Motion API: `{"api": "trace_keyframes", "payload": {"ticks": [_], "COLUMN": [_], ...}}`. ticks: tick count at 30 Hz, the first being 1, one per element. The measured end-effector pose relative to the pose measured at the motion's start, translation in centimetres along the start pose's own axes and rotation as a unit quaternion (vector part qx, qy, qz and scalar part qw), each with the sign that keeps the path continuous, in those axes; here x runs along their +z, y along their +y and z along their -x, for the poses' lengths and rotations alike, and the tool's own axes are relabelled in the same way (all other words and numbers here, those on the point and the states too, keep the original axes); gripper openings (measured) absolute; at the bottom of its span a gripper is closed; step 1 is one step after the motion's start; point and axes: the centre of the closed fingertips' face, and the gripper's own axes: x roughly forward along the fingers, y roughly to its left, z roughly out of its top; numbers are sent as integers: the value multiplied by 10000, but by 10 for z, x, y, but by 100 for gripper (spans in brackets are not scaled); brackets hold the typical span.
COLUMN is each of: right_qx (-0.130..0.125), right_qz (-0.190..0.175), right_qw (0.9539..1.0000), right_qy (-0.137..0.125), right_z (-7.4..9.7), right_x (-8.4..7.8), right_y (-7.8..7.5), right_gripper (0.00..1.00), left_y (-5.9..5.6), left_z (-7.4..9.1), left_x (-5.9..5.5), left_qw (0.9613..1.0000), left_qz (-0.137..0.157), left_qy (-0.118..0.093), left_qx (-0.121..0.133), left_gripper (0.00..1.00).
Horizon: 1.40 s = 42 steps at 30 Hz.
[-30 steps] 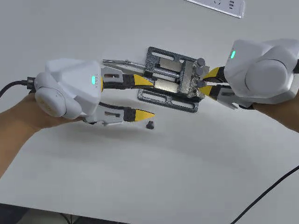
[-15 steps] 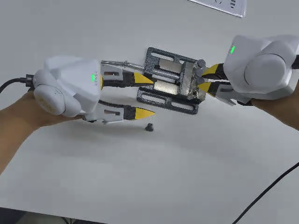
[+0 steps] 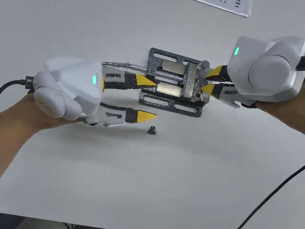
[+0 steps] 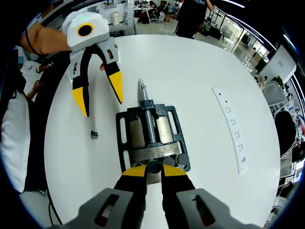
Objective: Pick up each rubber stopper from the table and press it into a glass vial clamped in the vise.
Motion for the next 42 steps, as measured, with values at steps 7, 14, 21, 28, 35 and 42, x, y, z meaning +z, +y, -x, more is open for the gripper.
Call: {"api": "trace_keyframes", "payload": {"ticks": [7, 14, 21, 28, 35, 42], "right_qx": [16, 40, 64, 66, 62, 72], "right_qz": [1, -128, -185, -175, -143, -123], "right_qw": [10000, 9998, 9998, 9998, 9999, 9999], "right_qy": [-3, -124, -103, -95, -71, -44], "right_z": [-1, -2, -2, -2, -1, -2], "right_x": [1, 3, -1, -1, -2, -2], "right_y": [1, 0, 0, 0, 0, 0], "right_gripper": [10, 10, 11, 11, 10, 11], "left_y": [0, 1, 1, 1, 1, 1], "left_z": [0, 0, -1, -1, -1, -1], "left_x": [-1, -1, -2, -2, -1, -1], "left_qw": [10000, 10000, 10000, 10000, 10000, 10000], "left_qz": [12, 17, 7, 7, 6, 2], "left_qy": [0, 7, 14, 15, 12, 12], "left_qx": [14, 14, 4, 3, 8, 12], "left_gripper": [32, 32, 32, 32, 32, 32]}}
